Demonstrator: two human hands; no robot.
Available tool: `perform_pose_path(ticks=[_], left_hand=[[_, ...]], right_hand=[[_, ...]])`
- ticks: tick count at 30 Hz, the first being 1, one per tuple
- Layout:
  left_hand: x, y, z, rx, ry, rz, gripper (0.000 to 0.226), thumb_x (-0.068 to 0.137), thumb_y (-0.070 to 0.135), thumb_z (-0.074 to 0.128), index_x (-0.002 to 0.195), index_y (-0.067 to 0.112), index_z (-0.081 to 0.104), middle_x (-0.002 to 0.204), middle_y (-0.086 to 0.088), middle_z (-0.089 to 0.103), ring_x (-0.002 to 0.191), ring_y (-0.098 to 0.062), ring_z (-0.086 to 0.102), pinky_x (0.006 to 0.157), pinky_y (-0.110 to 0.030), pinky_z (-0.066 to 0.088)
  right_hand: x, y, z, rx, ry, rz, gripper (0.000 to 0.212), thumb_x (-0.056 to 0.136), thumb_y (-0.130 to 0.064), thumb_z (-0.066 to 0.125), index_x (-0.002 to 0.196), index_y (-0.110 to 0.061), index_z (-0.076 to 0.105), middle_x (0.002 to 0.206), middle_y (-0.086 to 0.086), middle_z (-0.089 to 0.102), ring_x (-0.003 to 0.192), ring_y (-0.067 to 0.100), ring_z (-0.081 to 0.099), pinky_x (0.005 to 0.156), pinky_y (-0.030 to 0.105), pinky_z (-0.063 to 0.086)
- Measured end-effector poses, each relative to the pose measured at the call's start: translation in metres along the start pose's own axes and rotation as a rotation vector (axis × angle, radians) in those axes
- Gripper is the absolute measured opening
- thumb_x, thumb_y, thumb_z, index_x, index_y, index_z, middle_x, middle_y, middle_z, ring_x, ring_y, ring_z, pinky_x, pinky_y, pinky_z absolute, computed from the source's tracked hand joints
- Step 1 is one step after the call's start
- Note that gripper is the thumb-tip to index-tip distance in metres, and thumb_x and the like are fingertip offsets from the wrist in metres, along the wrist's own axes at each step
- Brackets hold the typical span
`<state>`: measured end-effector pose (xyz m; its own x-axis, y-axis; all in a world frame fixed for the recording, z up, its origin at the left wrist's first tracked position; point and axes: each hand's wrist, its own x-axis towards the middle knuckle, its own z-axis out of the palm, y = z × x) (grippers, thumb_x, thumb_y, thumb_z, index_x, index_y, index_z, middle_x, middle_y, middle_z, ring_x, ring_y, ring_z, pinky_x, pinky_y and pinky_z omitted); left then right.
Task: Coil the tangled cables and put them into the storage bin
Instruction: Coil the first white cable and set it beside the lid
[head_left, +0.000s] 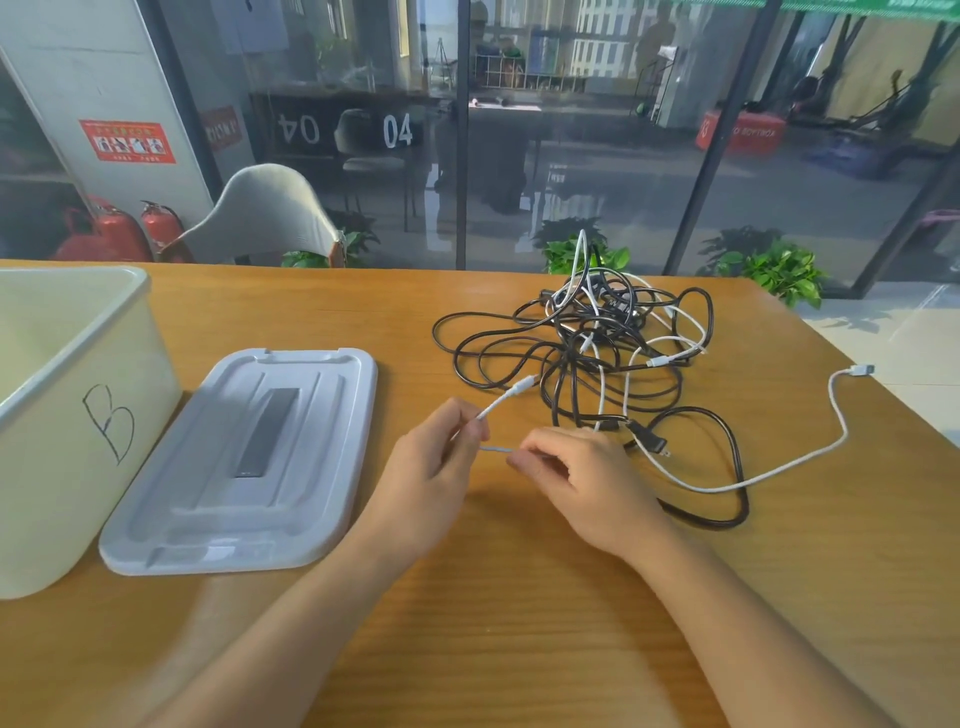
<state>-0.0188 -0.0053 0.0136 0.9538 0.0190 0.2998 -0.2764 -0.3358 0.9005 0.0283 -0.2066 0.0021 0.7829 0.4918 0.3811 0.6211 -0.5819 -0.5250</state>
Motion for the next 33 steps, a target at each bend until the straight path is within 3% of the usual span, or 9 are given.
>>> perform_pose_path(ticks=[2,5,9,13,15,20,24,28,33], left_hand=[[0.002,-0.003,-0.006,0.008,0.052,-0.01,0.022,0.11,0.02,0.048,0.091,0.017,0.058,0.057,0.014,0.037,0.05,-0.008,0.031,0.048,-0.017,0.027],[0.004,-0.004,-0.013,0.045,0.072,-0.02,0.024,0.104,0.033,0.049,0.088,0.02,0.059,0.06,0.012,0.035,0.056,-0.012,0.031,0.053,-0.029,0.026],[0.008,0.0,-0.025,0.009,0.136,-0.018,0.022,0.095,0.037,0.05,0.081,0.024,0.059,0.062,0.007,0.037,0.057,-0.011,0.031,0.051,-0.027,0.024],[0.01,-0.007,-0.044,-0.037,0.233,-0.087,0.023,0.094,0.042,0.051,0.083,0.026,0.063,0.062,0.01,0.04,0.057,-0.012,0.031,0.055,-0.032,0.025],[0.009,-0.007,-0.036,-0.068,0.209,-0.119,0.024,0.093,0.043,0.049,0.083,0.027,0.064,0.062,0.013,0.041,0.058,-0.012,0.034,0.056,-0.034,0.026],[0.014,0.004,0.009,-0.009,0.093,-0.094,0.031,0.101,0.049,0.048,0.094,0.026,0.068,0.063,0.022,0.051,0.062,-0.002,0.045,0.057,-0.022,0.038],[0.017,0.01,0.041,0.012,-0.032,-0.041,0.019,0.105,0.037,0.058,0.098,0.022,0.067,0.062,0.015,0.044,0.058,-0.006,0.037,0.053,-0.023,0.032],[0.016,0.01,0.048,0.096,-0.103,-0.031,0.016,0.102,0.038,0.062,0.097,0.024,0.067,0.061,0.011,0.043,0.056,-0.008,0.036,0.052,-0.026,0.03],[0.012,0.004,0.039,0.133,-0.187,-0.027,0.034,0.103,0.04,0.061,0.08,0.015,0.061,0.055,0.015,0.037,0.055,-0.009,0.03,0.052,-0.026,0.027]], right_hand=[[-0.001,0.02,-0.013,-0.037,-0.037,0.059,0.038,0.103,-0.055,0.045,0.084,-0.029,0.065,0.073,-0.014,0.061,0.077,0.007,0.057,0.072,0.02,0.039],[-0.003,0.046,-0.03,-0.054,-0.033,0.11,0.034,0.104,-0.046,0.049,0.086,-0.023,0.067,0.081,-0.011,0.066,0.083,0.009,0.061,0.082,0.04,0.048],[-0.003,0.062,-0.037,-0.135,0.011,0.121,0.035,0.102,-0.056,0.042,0.092,-0.032,0.065,0.089,-0.021,0.063,0.09,-0.002,0.053,0.09,0.033,0.04],[-0.006,0.072,-0.049,-0.232,0.143,0.157,0.024,0.105,-0.04,0.052,0.092,-0.03,0.07,0.082,-0.022,0.062,0.085,0.006,0.051,0.096,0.034,0.038],[-0.004,0.065,-0.047,-0.238,0.207,0.122,0.024,0.103,-0.038,0.057,0.088,-0.026,0.072,0.078,-0.018,0.063,0.08,0.008,0.054,0.094,0.033,0.038],[0.001,0.027,-0.021,-0.148,0.246,-0.043,0.018,0.1,-0.034,0.066,0.086,-0.026,0.073,0.071,-0.033,0.05,0.076,-0.015,0.048,0.085,0.022,0.035],[0.002,0.014,-0.013,-0.03,0.263,-0.044,0.025,0.1,-0.041,0.065,0.089,-0.021,0.075,0.074,-0.022,0.06,0.072,-0.003,0.052,0.077,0.025,0.042],[-0.003,0.019,-0.017,0.064,0.245,-0.01,0.015,0.099,-0.028,0.067,0.092,-0.019,0.076,0.083,-0.013,0.071,0.08,0.01,0.062,0.075,0.034,0.05],[-0.007,0.031,-0.018,0.046,0.105,0.026,0.027,0.101,-0.049,0.06,0.088,-0.027,0.069,0.081,-0.015,0.065,0.084,0.006,0.056,0.081,0.021,0.037]])
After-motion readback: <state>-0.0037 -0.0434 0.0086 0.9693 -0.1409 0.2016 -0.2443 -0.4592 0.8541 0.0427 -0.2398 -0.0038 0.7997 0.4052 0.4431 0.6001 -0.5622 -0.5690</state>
